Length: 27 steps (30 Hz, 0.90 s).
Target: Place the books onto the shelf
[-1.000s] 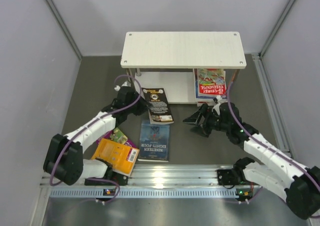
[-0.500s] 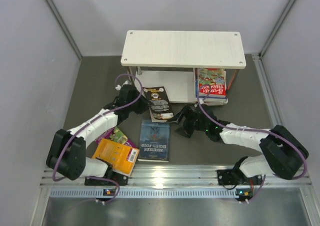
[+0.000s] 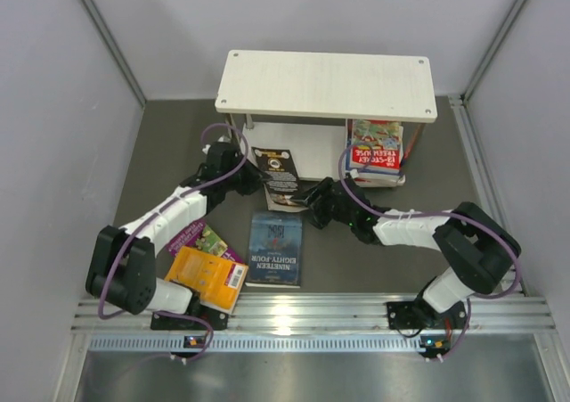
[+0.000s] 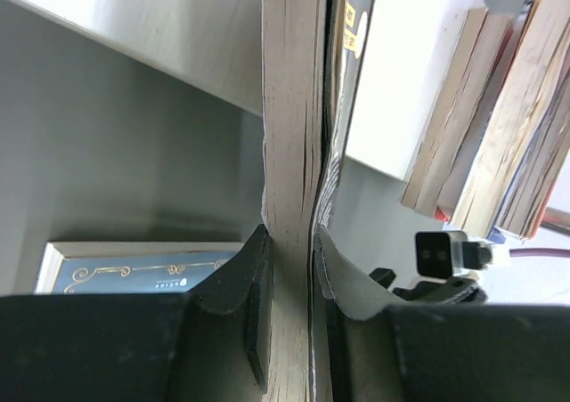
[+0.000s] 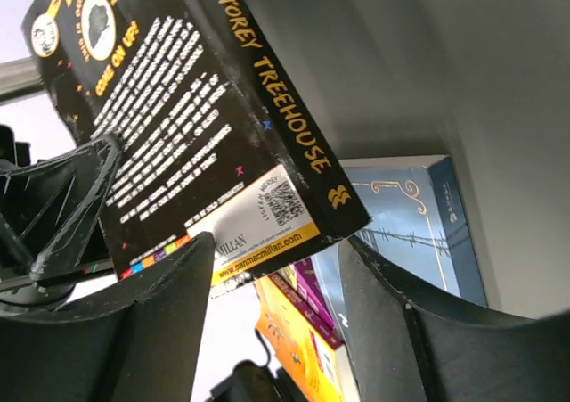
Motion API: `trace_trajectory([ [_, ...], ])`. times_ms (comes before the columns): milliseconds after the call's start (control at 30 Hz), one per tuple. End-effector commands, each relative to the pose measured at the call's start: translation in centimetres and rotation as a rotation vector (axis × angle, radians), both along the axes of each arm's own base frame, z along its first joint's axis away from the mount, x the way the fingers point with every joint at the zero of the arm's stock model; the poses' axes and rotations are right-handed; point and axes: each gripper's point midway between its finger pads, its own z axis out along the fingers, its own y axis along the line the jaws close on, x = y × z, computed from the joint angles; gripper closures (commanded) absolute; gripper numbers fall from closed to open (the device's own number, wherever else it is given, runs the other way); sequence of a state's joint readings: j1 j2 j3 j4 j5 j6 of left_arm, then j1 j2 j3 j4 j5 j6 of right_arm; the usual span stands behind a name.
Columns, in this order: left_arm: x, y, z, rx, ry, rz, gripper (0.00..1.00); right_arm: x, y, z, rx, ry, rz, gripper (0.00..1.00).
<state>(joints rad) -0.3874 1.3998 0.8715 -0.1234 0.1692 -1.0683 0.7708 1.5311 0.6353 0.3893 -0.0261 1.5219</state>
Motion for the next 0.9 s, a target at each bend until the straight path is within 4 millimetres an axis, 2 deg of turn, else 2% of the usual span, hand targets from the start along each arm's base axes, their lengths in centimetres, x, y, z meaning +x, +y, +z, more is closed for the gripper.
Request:
trace_trajectory([
  [0, 1.0, -1.6, 4.5, -0.104, -0.089, -0.076, 1.00, 2.0, 1.8, 3.3, 0.081, -0.091, -0.041, 0.43],
  [67, 1.2, -1.4, 4.8, -0.114, -0.087, -0.079, 1.00, 2.2, 2.0, 3.5, 0.075, -0.105, -0.029, 0.42],
  [200, 1.4, -1.2, 4.8, -0.131, -0.072, -0.087, 1.00, 1.9, 2.2, 4.2, 0.078, -0.121, -0.006, 0.25],
  [267, 1.5, -1.2, 4.9, -0.150, -0.069, -0.097, 1.00, 1.7, 1.8, 4.2, 0.074, -0.124, -0.016, 0.22],
  [333, 1.5, -1.3, 4.9, -0.162, -0.061, -0.100, 1.00, 1.8, 1.6, 4.1, 0.066, -0.125, -0.024, 0.21],
  [400, 1.5, -1.5, 4.9, -0.173, -0.057, -0.109, 1.00, 1.9, 1.6, 4.0, 0.066, -0.125, -0.031, 0.24],
  [433, 1.5, -1.5, 5.0, -0.177, -0.058, -0.112, 1.00, 2.0, 1.7, 4.2, 0.080, -0.126, -0.034, 0.27],
  [467, 1.5, -1.6, 5.1, -0.180, -0.058, -0.114, 1.00, 2.1, 1.9, 4.0, 0.084, -0.124, -0.036, 0.37],
  [533, 1.5, -1.7, 5.3, -0.191, -0.059, -0.127, 1.00, 2.5, 2.2, 4.6, 0.102, -0.136, -0.038, 0.49],
  [567, 1.3, -1.9, 5.4, -0.198, -0.056, -0.138, 1.00, 2.6, 2.3, 4.5, 0.100, -0.134, -0.038, 0.64],
  [633, 1.1, -2.2, 5.8, -0.206, -0.058, -0.169, 1.00, 3.1, 2.7, 5.2, 0.106, -0.150, -0.038, 0.77],
  [667, 1.0, -2.2, 5.8, -0.200, -0.055, -0.176, 1.00, 3.3, 2.8, 5.5, 0.108, -0.156, -0.035, 0.88],
  [767, 0.7, -1.8, 6.1, -0.166, -0.058, -0.188, 1.00, 3.6, 3.3, 7.0, 0.079, -0.191, -0.011, 1.00],
  [800, 0.5, -1.7, 6.3, -0.151, -0.067, -0.199, 1.00, 3.7, 3.4, 7.3, 0.076, -0.200, -0.007, 1.00],
  [867, 0.1, -1.5, 6.5, -0.130, -0.060, -0.209, 0.76, 3.9, 3.4, 8.2, 0.073, -0.219, -0.009, 1.00],
])
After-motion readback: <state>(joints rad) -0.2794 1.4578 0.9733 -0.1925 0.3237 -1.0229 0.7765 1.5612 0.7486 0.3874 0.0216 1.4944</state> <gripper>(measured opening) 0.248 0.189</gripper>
